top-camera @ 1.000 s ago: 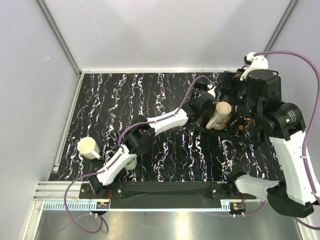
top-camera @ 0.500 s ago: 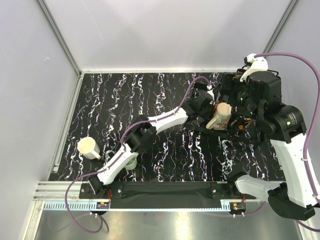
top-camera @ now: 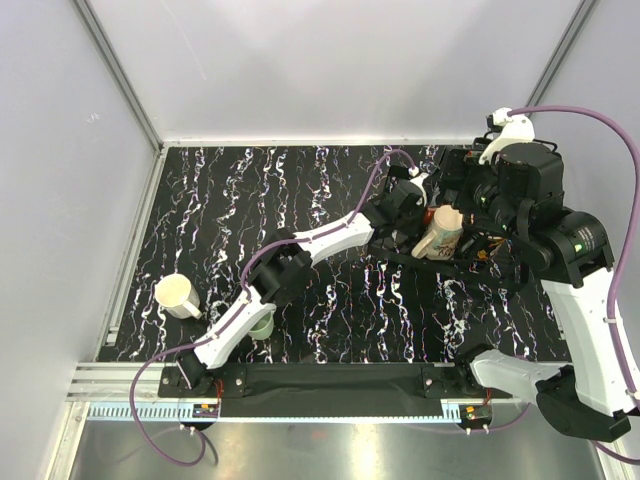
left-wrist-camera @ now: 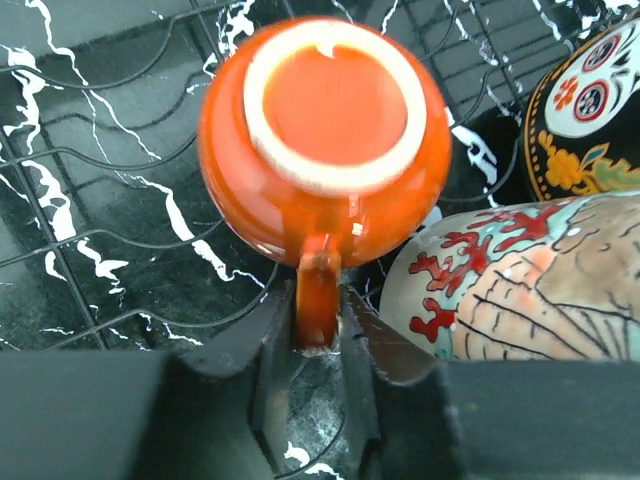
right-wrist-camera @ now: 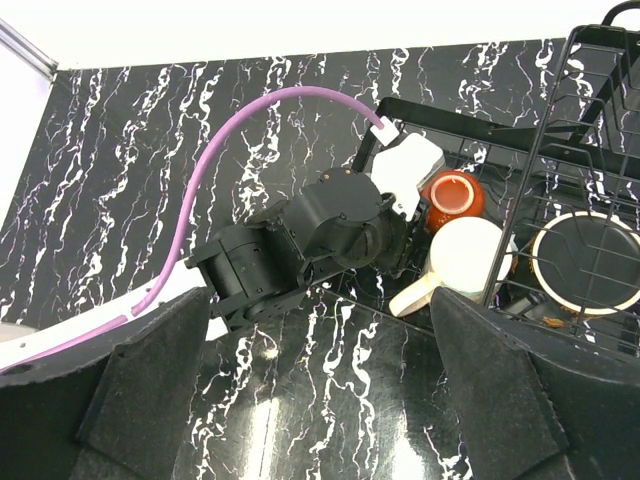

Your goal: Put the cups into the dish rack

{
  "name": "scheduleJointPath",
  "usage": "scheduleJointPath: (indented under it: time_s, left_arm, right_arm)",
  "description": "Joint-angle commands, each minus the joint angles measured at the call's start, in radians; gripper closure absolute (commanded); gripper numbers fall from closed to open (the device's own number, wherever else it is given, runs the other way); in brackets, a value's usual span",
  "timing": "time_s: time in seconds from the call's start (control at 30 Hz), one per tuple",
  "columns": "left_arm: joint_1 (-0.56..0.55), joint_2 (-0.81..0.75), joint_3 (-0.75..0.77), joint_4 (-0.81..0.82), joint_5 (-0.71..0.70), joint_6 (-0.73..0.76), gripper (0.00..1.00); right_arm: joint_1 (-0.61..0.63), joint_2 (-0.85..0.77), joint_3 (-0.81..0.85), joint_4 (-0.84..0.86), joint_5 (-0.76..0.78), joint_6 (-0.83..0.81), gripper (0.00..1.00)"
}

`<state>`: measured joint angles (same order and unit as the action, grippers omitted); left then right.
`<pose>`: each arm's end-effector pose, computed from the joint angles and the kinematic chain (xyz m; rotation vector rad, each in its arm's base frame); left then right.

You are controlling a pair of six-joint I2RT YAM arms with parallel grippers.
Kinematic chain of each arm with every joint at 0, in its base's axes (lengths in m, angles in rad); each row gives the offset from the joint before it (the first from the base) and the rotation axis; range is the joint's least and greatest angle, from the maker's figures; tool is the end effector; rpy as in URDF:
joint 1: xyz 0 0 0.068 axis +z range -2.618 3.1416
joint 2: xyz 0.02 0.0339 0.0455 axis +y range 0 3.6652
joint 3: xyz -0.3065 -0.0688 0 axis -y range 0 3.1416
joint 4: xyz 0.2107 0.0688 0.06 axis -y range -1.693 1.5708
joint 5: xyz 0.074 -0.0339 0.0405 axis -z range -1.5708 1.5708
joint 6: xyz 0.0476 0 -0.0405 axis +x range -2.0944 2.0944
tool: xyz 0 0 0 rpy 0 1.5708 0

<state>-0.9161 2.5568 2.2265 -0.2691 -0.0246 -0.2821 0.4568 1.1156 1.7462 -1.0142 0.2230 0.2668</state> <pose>0.3631 -0.4710 0.2025 0.6862 2.1384 -0.6457 0.1229 0.0487 0.5164 -0.0383 1.9530 0.2613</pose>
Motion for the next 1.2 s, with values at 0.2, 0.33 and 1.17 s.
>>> scheduleJointPath:
  time_s: [0.2,0.33,1.17]
  left_arm:
    - [0.003,-0.067,-0.022,0.073,0.018,0.009,0.62]
    - [0.008,-0.105,-0.082,0.087,0.012,0.014,0.59]
    - [0.017,-0.634,-0.560,0.039,-0.061,-0.052,0.50]
  right_arm:
    - [-0.006,-0.002,0.006,0.048,-0.036,0.012,0.00]
    - [-0.006,0.001,0.009,0.048,-0.040,0.015,0.00]
    - [-0.006,0.070,-0.010,-0.096,-0.005,0.118,0.00]
